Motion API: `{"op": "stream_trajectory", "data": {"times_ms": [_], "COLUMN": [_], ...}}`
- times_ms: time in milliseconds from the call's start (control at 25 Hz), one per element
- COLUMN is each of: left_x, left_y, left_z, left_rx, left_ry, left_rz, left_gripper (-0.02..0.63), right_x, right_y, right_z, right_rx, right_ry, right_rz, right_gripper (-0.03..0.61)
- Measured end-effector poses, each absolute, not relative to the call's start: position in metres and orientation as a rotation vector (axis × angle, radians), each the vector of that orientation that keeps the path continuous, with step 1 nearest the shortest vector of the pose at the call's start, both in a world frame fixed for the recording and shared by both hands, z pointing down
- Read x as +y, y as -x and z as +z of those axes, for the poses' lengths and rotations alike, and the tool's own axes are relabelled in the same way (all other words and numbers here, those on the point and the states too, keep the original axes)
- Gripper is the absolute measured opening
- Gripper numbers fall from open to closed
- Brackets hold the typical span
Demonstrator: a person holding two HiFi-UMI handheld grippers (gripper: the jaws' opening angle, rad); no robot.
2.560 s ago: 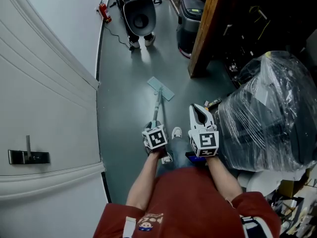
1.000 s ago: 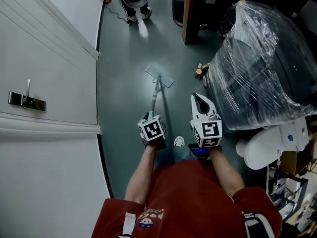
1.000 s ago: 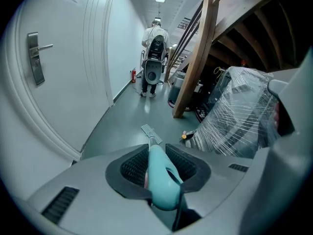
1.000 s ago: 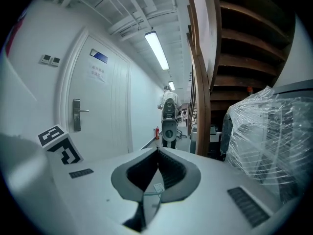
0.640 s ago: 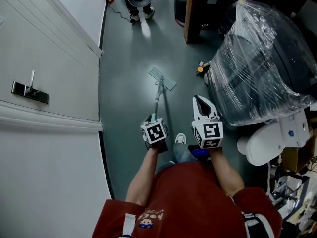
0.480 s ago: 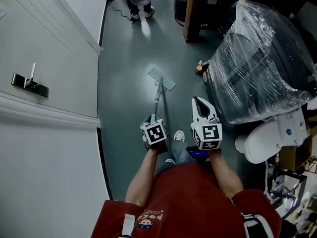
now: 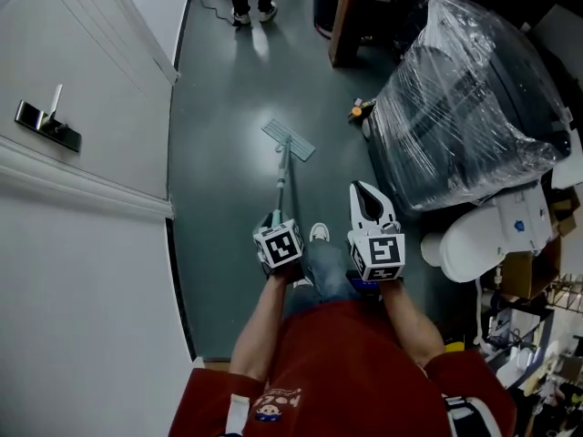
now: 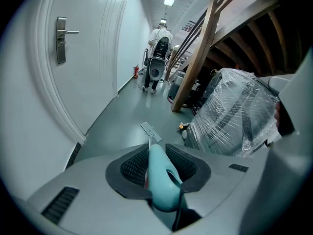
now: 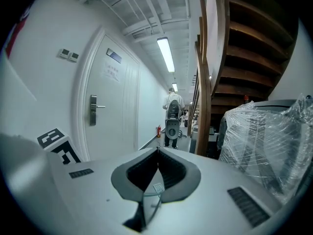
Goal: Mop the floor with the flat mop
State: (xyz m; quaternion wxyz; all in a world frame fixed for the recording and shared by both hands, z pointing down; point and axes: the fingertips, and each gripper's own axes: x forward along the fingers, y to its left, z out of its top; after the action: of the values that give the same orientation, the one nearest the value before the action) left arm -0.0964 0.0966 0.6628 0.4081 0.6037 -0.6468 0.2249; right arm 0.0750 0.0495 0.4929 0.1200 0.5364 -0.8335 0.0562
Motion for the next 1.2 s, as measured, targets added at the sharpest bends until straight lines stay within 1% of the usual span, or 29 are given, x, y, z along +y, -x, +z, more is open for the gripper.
{"op": "stream_trajectory", "data": {"times_ms": [440,920,1200], "left_x": [0.169,0.287,0.353], "left_y": [0.077,-0.002,-0.042], "left_z": [0.657,0.654,0.648], "left_rx": [-1.617,-1.667,-1.699], "left_ry": [-1.500,-1.443,-1.428], "left_rz": [0.563,0.560,0.595], "left_gripper": [0.120,0.121,0.121], "right_x": [0.113,0.214,0.278], "right_y": [-0.077,-0.155,-0.201], "right_z": [0.491,0.498,0.488], "right_rx": [-2.478,-2.537,-2.596], "right_ry": [-1.542,-1.491,-1.484], "right_rz": [0.176,0.188,0.196], "right_gripper": [0.018,0.018,0.018]}}
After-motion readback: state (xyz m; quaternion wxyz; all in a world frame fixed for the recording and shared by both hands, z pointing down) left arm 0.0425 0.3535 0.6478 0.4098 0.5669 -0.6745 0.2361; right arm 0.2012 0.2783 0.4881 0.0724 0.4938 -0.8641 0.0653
